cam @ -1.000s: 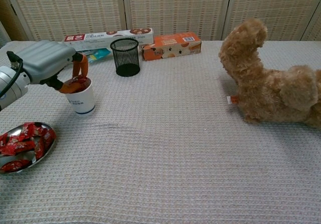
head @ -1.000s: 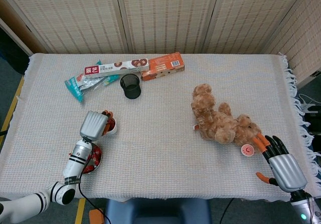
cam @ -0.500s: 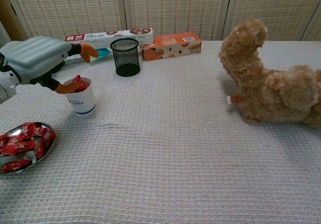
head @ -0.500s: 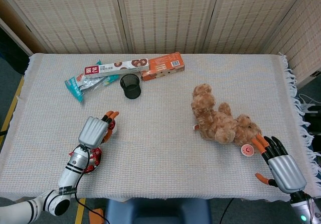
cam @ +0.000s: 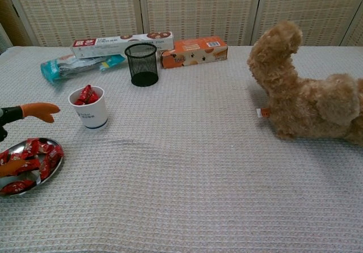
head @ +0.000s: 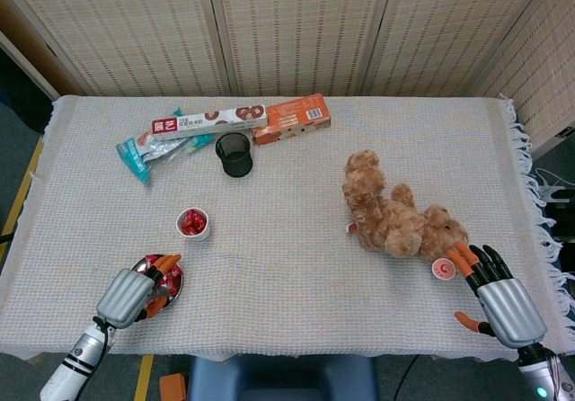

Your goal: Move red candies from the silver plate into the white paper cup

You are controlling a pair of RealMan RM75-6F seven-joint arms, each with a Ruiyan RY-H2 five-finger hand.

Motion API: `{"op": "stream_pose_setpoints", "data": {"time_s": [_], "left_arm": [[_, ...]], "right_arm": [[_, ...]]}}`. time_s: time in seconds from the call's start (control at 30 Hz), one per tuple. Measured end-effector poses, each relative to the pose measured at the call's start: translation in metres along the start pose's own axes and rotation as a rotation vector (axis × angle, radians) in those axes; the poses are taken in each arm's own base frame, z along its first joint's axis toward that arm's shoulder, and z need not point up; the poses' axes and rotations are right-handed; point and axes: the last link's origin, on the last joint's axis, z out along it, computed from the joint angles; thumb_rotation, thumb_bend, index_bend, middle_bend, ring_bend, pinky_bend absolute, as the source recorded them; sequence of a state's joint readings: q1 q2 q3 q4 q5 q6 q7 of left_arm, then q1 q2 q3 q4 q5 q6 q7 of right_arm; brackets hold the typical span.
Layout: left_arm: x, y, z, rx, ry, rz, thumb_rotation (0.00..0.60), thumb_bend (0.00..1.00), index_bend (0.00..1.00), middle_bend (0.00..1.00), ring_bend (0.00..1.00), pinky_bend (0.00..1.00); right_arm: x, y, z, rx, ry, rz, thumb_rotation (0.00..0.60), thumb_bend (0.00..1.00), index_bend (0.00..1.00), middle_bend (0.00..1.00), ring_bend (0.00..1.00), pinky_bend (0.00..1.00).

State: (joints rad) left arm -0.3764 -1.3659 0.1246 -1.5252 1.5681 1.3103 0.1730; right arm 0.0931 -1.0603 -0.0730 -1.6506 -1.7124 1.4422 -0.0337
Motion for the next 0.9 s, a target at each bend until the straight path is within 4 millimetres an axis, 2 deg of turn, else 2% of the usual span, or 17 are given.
{"op": "stream_pose_setpoints", "data": {"time_s": [0.13,0.37,0.57,0.9], "left_arm": [[-0.011,-0.003,0.002,0.003,-0.024,0.03,0.6,0.39,0.06,0.12,0.87,1.0],[-0.03,0.005,0.014,-0.02,-0.025,0.093,0.6,0.38,0.07,0.13,0.87,1.0],[-0.042,0.007,0.019,-0.024,-0.026,0.153,0.6,0.39,0.1,0.16,0.88,1.0],[-0.046,-0.002,0.024,0.016,-0.026,0.197,0.6,0.38,0.21,0.25,0.87,1.0]], "right_arm": [[-0.003,-0.002,0.001,0.007,-0.012,-0.005,0.6,0.06,0.0,0.0,0.0,0.0],[-0.002,-0.001,0.001,-0.002,-0.011,-0.006,0.6,0.06,0.0,0.0,0.0,0.0],[-0.002,0.0,0.001,-0.003,-0.009,-0.005,0.6,0.06,0.0,0.0,0.0,0.0],[-0.002,0.0,0.001,-0.003,-0.008,-0.005,0.6,0.06,0.0,0.0,0.0,0.0]]}}
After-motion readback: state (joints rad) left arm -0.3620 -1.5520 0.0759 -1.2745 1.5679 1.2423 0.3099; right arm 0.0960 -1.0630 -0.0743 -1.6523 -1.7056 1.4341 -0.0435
